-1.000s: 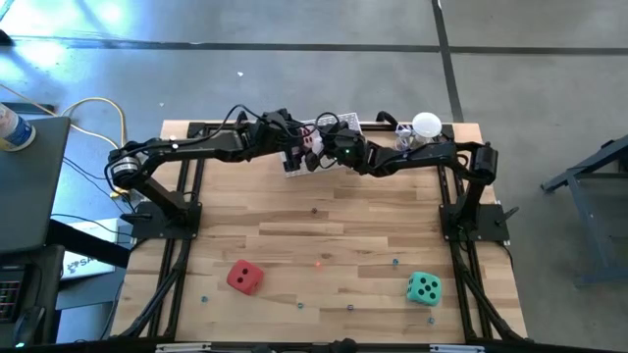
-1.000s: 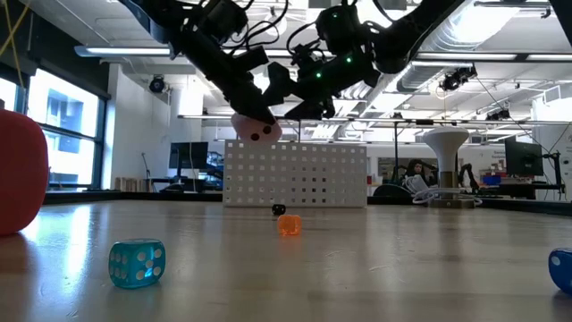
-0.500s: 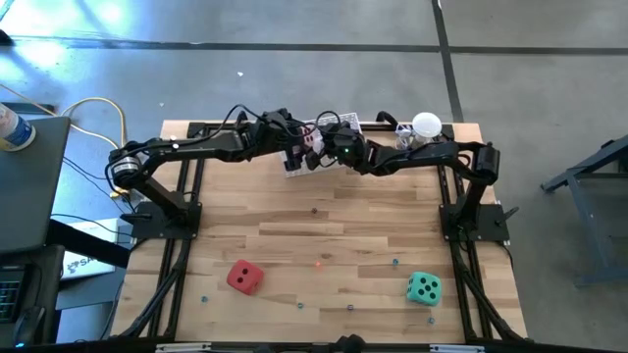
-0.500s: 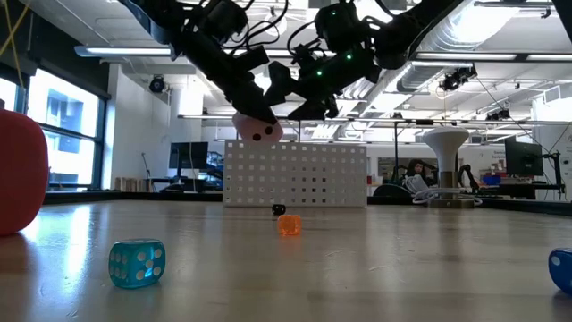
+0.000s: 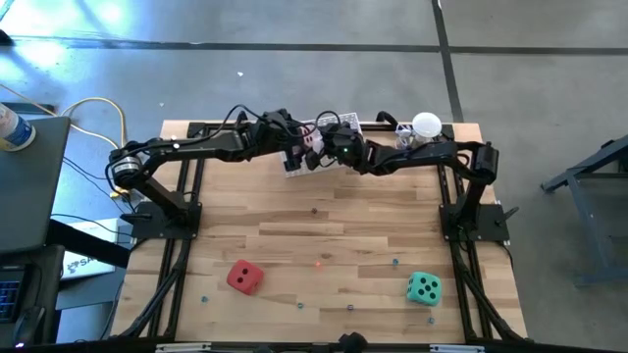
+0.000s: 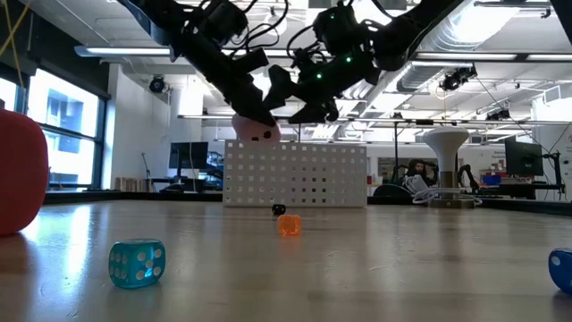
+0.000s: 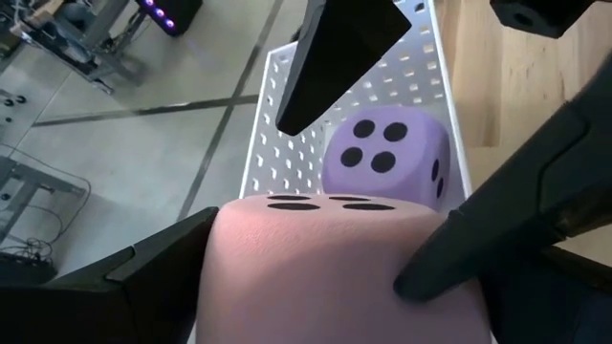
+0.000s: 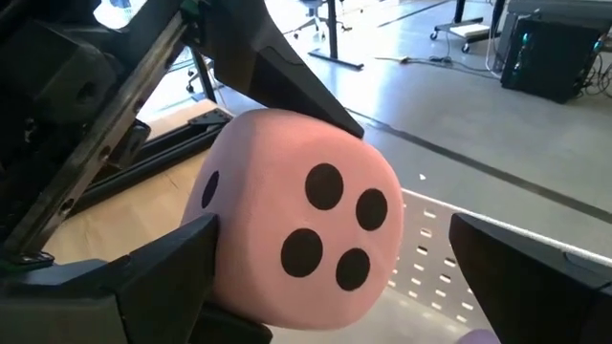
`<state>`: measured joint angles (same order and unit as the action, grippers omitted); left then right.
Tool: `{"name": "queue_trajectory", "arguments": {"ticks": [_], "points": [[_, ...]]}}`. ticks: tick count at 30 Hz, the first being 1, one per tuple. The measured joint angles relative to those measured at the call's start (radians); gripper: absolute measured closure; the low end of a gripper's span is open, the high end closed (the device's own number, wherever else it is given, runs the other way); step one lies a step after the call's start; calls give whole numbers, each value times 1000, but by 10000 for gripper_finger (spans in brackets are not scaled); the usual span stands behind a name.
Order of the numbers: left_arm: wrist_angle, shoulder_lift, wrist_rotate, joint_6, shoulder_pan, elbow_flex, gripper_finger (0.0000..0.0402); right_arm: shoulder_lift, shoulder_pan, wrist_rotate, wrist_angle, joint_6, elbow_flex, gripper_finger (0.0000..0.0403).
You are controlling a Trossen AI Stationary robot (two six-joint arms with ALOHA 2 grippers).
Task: Pick & Place Dice
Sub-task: Put the large pink dice into the white bin
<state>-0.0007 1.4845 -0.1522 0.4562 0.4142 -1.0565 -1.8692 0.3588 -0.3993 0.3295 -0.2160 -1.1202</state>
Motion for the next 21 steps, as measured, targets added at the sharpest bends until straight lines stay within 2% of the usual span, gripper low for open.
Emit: {"name": "queue_trajectory", "arguments": {"ticks": [11,14,19,21], "points": [[-11,0,7,-7,1,0,16,-11,6,-3,-8,-20,0,3],[-13,-3,15,-8,1,0,16,-12,10,-39,-43,-18,5,3],[65,-34,131,-61,-9,-15,17,-29,22,-156,-113,-39,11,3],[52,-33,155,-60,-7,-9,17,-36,31,-126,-99,-53,6,3]]}}
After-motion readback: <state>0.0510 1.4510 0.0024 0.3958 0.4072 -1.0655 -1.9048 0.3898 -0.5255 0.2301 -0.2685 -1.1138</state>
